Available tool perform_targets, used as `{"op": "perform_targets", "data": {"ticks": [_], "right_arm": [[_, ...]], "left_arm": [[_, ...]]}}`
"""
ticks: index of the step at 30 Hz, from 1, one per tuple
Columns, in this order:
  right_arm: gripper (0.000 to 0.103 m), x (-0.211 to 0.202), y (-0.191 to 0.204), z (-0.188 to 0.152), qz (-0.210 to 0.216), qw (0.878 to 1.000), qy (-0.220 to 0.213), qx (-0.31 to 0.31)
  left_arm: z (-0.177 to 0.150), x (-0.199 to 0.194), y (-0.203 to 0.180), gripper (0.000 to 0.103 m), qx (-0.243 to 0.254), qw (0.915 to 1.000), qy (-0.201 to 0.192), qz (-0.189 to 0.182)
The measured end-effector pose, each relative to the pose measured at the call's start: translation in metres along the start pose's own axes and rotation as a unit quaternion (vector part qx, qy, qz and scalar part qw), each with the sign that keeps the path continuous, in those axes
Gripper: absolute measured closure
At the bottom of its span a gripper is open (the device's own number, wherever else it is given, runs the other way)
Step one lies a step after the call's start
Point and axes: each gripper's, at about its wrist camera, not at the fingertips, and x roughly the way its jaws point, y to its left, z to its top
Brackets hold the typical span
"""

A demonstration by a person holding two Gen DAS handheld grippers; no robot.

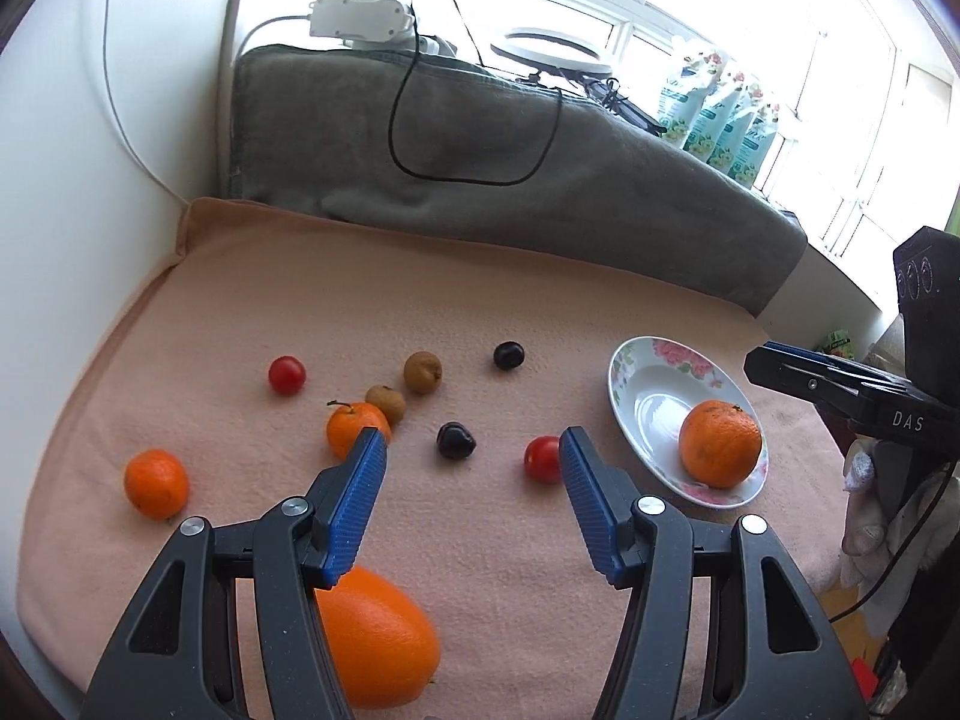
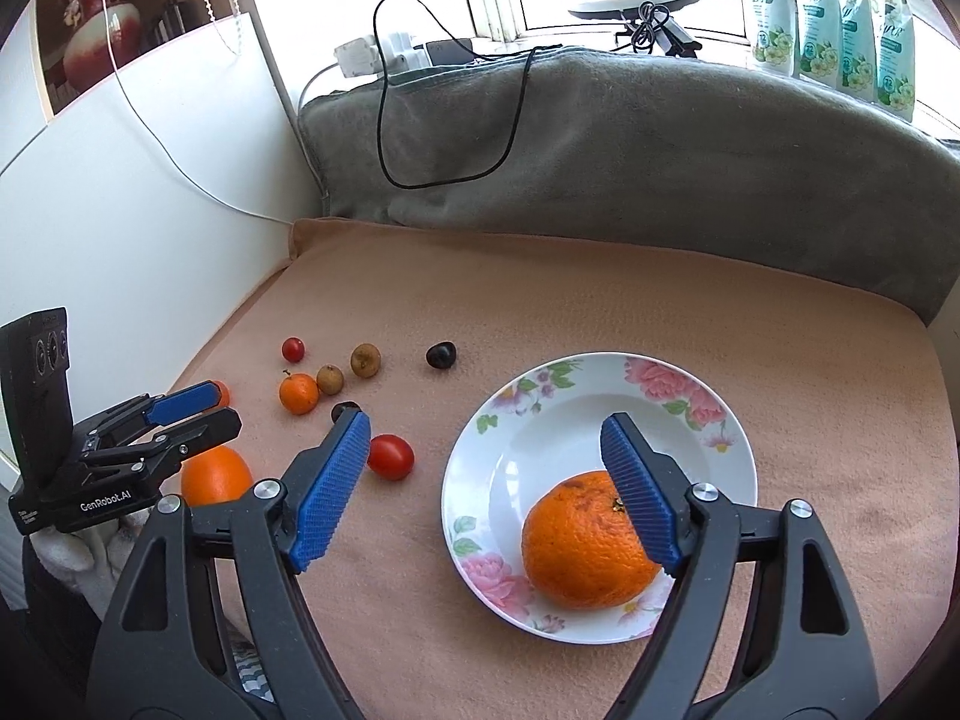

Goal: Organize fruits
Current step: 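Move the right gripper to the large smooth orange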

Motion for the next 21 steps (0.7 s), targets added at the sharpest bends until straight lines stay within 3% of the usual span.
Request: {"op": "perform_targets", "data": {"ticks": [13, 21], "right_arm": [[0.021, 0.034, 0.038, 0.003, 0.051, 0.998, 0.032, -0.013], [0.021, 0.057, 0.068, -0.005, 0.091, 0.993, 0.069, -0.023]], "left_arm": [[-0.012, -0.017, 0.050, 0.043, -0.049, 0.9985, -0.002, 0.022], [-0.038, -0.042, 0.078, 0.043, -0.092, 0.9952, 0.007, 0.031]]}}
